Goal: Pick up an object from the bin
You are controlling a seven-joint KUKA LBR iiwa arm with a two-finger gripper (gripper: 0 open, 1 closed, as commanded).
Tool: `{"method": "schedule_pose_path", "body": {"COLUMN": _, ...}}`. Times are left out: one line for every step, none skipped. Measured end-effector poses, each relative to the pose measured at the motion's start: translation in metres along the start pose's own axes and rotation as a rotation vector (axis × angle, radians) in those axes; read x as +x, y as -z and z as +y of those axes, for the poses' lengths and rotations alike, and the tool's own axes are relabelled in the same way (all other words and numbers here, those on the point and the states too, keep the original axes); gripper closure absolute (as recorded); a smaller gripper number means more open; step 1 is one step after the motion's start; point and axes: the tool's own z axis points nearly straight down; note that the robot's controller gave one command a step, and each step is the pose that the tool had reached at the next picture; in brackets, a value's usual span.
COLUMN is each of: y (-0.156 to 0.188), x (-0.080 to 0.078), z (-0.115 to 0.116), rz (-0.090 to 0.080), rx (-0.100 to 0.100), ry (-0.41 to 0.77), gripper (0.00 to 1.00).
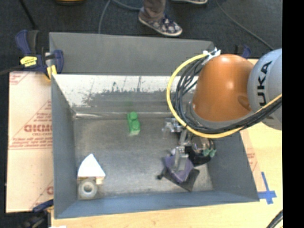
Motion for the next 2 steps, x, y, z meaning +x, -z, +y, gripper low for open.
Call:
{"method": "schedule_pose_path", "body": {"y": -0.044, "x": -0.017, "z": -0.018, "rz": -0.01, "rx": 0.001, "ry": -0.003, "gripper": 0.0}}
{"method": "schedule_pose_path", "body": {"y": -0.076, "x": -0.007, "z": -0.028, "rz": 0.006, "rx": 0.0, "ry": -0.064, "gripper": 0.0}}
